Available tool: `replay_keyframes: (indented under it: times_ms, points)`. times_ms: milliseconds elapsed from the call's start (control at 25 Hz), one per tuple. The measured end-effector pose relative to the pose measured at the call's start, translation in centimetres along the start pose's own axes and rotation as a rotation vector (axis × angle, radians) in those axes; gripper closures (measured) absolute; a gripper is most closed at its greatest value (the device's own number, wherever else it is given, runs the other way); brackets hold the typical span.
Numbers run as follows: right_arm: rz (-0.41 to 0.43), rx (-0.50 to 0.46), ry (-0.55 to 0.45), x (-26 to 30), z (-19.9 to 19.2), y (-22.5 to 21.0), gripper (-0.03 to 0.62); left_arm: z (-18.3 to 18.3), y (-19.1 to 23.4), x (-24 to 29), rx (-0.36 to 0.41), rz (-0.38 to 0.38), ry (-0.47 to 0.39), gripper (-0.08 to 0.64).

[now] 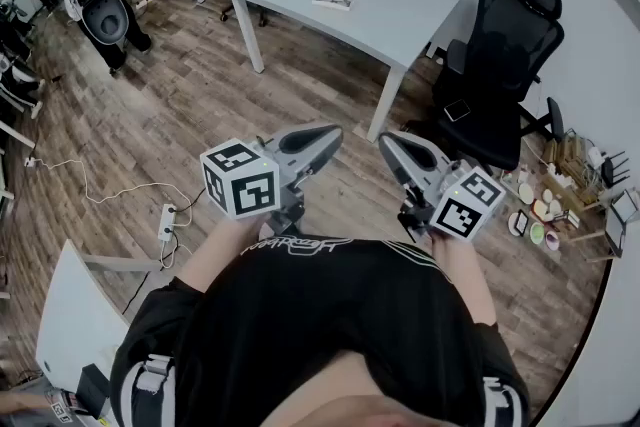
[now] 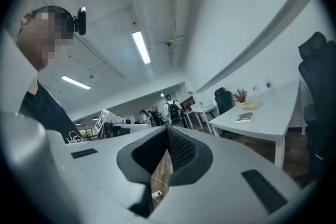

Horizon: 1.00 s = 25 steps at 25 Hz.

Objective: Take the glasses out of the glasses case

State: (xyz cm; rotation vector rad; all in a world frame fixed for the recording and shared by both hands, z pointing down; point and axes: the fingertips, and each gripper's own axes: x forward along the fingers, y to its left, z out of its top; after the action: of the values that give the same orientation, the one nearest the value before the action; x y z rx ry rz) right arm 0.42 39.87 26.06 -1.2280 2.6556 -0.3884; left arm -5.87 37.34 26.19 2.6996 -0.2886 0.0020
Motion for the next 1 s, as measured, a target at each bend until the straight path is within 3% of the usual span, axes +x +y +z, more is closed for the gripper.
replay_keyframes:
  times_ms: [680, 1000]
  points:
    - [0.034, 0.013, -0.03, -1.3, 0.5, 1.3, 0.583, -0.6, -2.2, -0.8, 0.018, 0.036, -0.005, 0.552]
    - [0.006, -0.006, -0.002, -0.4, -0.7, 0.3, 0.583, -1.2, -0.6, -0.8, -0.013, 0.058, 0.014, 0.552]
